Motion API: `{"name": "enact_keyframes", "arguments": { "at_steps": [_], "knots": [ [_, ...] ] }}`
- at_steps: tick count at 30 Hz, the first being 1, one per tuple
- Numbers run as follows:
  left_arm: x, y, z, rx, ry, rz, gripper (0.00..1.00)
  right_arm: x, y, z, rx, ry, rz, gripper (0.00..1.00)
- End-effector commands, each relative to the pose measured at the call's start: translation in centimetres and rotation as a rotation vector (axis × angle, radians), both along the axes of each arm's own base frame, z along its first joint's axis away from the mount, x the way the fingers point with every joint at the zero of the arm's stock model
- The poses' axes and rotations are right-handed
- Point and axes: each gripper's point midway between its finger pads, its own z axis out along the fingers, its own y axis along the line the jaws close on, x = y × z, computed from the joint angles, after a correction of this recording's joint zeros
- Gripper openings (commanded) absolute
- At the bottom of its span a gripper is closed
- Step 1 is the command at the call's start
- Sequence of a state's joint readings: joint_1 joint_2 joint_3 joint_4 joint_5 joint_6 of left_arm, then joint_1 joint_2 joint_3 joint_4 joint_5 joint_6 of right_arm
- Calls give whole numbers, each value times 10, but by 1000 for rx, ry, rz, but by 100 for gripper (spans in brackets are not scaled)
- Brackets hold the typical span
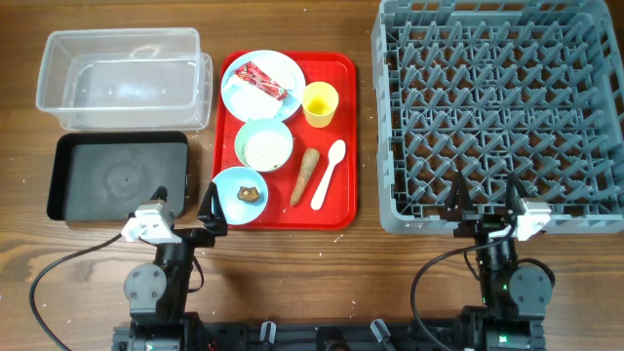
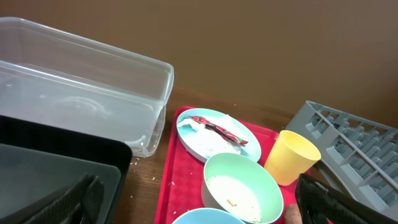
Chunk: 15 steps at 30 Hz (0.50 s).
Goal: Sort waste into correct bins and load items into the dishwasher rack
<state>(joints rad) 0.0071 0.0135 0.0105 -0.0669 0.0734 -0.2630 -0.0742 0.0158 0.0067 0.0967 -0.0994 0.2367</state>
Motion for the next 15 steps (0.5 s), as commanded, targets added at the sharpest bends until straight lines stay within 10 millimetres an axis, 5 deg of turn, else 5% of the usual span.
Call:
{"name": "enact_keyframes", "arguments": {
  "at_steps": [1,10,15],
  "knots": [
    [0,-2,-1,20,-3,-11,100,-1,-2,10,-8,-44,-14,100],
    [0,6,4,24,-18,38,100,-4,9,25,-109,-92,35,100],
    [-2,7,21,23,-44,41,100,-10,17,49,-181,-144,69,100]
  ]
}}
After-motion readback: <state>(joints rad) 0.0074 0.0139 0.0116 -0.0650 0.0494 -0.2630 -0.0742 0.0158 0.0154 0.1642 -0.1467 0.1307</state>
